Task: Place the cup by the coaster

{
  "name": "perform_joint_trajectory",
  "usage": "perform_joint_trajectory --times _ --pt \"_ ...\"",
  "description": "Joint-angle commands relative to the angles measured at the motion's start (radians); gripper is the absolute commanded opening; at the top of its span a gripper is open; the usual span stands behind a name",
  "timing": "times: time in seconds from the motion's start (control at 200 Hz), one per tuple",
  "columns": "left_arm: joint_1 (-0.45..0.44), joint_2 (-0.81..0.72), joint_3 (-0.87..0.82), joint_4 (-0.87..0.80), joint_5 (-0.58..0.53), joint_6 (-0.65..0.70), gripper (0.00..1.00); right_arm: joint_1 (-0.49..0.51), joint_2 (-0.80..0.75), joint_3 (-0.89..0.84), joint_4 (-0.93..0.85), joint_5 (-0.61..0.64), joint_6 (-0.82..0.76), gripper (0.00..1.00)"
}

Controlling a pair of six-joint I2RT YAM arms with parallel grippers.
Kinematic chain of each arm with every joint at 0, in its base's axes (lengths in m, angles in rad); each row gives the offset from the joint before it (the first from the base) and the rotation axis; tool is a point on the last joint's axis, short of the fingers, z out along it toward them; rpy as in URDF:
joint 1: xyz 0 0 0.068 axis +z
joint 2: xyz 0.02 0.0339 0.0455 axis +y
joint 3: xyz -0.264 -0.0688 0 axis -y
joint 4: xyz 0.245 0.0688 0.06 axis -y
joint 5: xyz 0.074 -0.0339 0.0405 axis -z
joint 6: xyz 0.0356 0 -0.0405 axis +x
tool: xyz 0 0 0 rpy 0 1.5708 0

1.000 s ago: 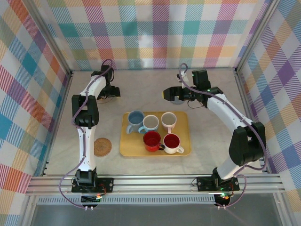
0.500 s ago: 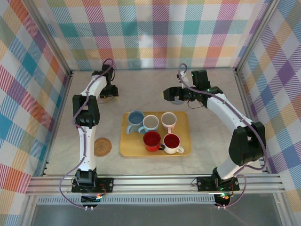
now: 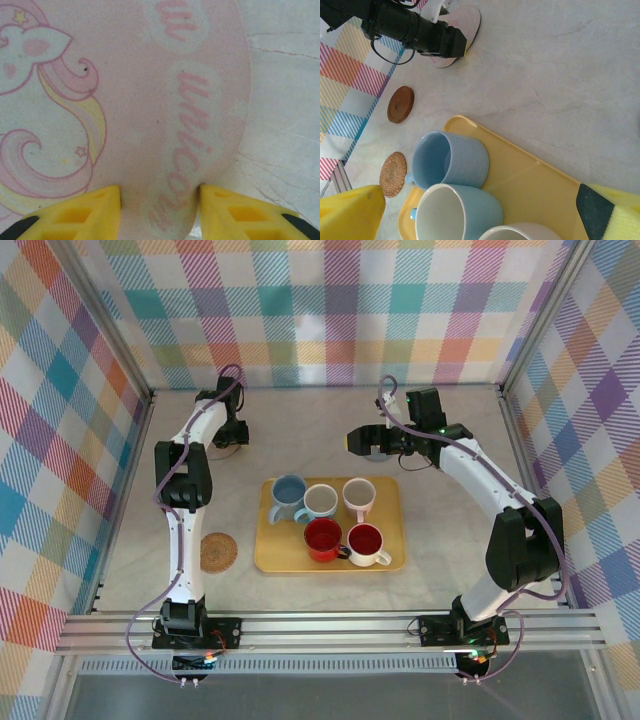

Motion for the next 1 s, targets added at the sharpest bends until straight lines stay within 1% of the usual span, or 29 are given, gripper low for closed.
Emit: perform_joint_trajectory --times 0.0,0.065,0.13,0.22,0.275,0.34,0.42,0.555,0.785,0.995 --pt "0.014 0.052 -0.032 0.015 -0.068 -0.010 0.42 0.007 0.003 0.028 -0.006 0.002 -0.029 0.99" --pt "0.014 0.050 -0.038 0.014 -0.063 -0.010 0.39 0.008 0.002 0.028 -0.006 0.005 -0.029 0.99" --pt "0.014 0.043 -0.043 0.017 -0.051 -0.011 0.33 0.008 0.004 0.031 -0.006 0.006 -0.029 0.99" --pt "0.014 0.023 -0.065 0.037 -0.023 -0.013 0.29 0.010 0.009 0.035 -0.009 0.005 -0.026 0.99" --pt "0.014 0.006 -0.084 0.055 -0.005 -0.010 0.23 0.010 0.013 0.040 -0.015 0.003 -0.025 0.99" --pt "0.014 -0.004 -0.097 0.069 0.019 -0.004 0.14 0.010 0.017 0.047 -0.025 0.005 -0.027 0.99" --pt "0.013 -0.011 -0.099 0.066 0.050 -0.001 0.08 0.011 0.018 0.051 -0.032 0.009 -0.032 0.99" --pt "0.001 -0.036 -0.112 0.067 0.095 -0.007 0.07 0.012 0.020 0.054 -0.040 0.018 -0.033 0.99" --pt "-0.048 -0.082 -0.122 0.073 0.135 -0.011 0.07 0.012 0.021 0.049 -0.051 0.026 -0.037 0.99" --pt "-0.089 -0.114 -0.165 0.099 0.186 -0.063 0.07 0.012 0.022 0.053 -0.065 0.038 -0.044 0.99"
